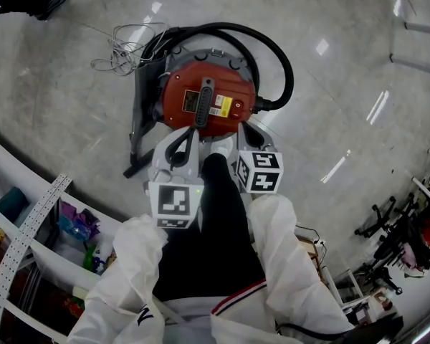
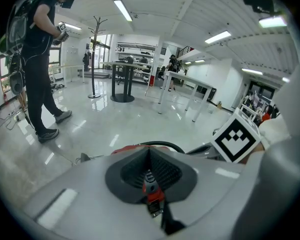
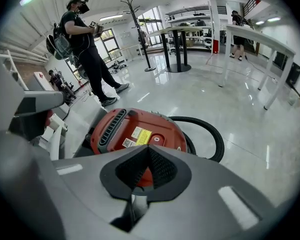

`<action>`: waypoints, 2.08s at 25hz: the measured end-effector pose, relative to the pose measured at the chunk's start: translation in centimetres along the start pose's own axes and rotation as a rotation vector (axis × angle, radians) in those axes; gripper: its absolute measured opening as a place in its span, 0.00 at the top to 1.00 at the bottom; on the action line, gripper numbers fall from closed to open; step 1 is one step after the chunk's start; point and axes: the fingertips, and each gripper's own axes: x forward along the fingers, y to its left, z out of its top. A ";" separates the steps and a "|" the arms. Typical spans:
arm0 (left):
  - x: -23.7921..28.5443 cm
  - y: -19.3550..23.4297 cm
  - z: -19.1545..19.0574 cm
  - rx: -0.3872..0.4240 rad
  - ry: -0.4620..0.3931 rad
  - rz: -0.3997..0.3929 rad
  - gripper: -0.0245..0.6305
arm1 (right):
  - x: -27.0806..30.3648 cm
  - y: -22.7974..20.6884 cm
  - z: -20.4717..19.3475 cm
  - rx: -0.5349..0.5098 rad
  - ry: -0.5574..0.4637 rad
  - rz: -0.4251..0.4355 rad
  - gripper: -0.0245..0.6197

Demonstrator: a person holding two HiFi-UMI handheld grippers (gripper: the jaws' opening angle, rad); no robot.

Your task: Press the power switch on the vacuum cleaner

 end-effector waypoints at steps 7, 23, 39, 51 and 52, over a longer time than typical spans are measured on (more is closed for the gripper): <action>-0.1 -0.1 -0.2 -0.008 0.004 0.001 0.96 | 1.4 0.0 -0.3 -0.011 0.018 0.003 0.96; -0.1 -0.6 -1.3 -0.026 0.026 0.006 0.96 | 3.2 -0.7 -1.3 -0.029 0.054 0.001 0.96; 0.3 -0.9 -1.4 -0.041 0.029 0.014 0.96 | 3.5 -0.8 -1.6 -0.036 0.062 0.014 0.96; 0.4 -0.9 -1.7 -0.039 0.036 0.007 0.96 | 3.6 -0.7 -1.8 -0.034 0.060 0.016 0.96; 0.4 -0.9 -1.7 -0.040 0.035 0.007 0.96 | 3.6 -0.7 -1.8 -0.034 0.060 0.015 0.96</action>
